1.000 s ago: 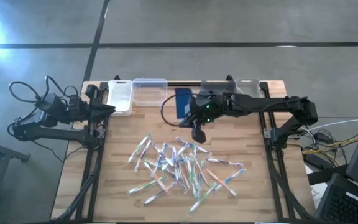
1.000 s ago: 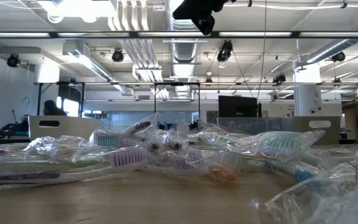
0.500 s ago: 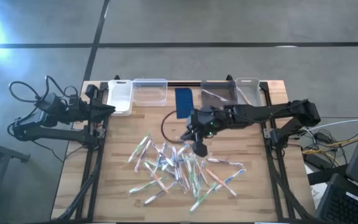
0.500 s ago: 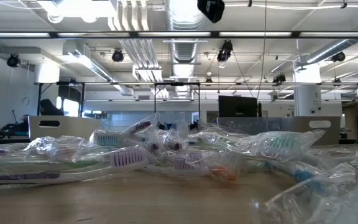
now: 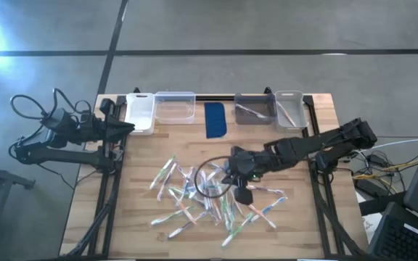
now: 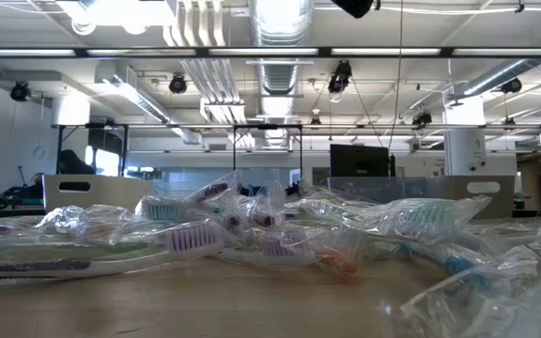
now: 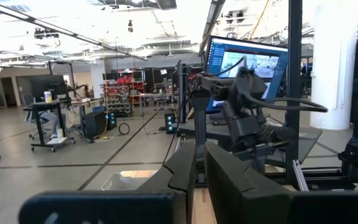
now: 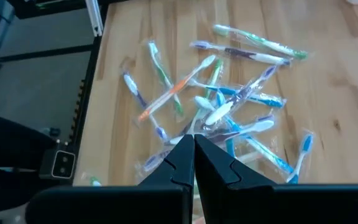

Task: Pick & Place Toothbrushes
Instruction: Put the green toothbrush into the transparent bin

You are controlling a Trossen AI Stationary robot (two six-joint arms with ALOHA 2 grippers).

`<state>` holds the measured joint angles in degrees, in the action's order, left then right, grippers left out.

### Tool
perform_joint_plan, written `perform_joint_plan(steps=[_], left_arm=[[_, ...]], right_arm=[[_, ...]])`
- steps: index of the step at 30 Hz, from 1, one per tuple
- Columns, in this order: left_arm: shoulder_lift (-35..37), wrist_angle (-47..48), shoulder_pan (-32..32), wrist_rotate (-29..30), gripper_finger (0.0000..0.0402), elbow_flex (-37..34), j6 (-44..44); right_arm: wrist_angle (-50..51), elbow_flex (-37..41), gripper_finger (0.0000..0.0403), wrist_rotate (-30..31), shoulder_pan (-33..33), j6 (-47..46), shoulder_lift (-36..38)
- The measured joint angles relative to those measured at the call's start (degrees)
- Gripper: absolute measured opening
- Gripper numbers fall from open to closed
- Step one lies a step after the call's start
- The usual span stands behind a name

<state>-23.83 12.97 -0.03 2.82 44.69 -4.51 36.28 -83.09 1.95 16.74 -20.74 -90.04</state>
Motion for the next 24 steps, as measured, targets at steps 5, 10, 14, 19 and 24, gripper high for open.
perform_joint_plan(steps=[5,10,14,19,24], left_arm=[[0.0,0.0,0.0,0.0,0.0042,0.0,0.0],[0.0,0.0,0.0,0.0,0.0042,0.0,0.0],[0.0,0.0,0.0,0.0,0.0042,0.0,0.0],[0.0,0.0,0.0,0.0,0.0042,0.0,0.0],[0.0,0.0,0.0,0.0,0.0042,0.0,0.0]], right_arm=[[0.0,0.0,0.0008,5.6,3.8,-3.6,0.5],[0.3,0.0,0.0008,11.5,7.6,-7.9,1.6],[3.6,0.0,0.0008,14.9,8.7,-16.1,4.2],[8.8,0.0,0.0008,20.1,8.4,-14.5,9.5],[11.0,1.0,0.0008,22.2,4.6,-8.5,16.3]])
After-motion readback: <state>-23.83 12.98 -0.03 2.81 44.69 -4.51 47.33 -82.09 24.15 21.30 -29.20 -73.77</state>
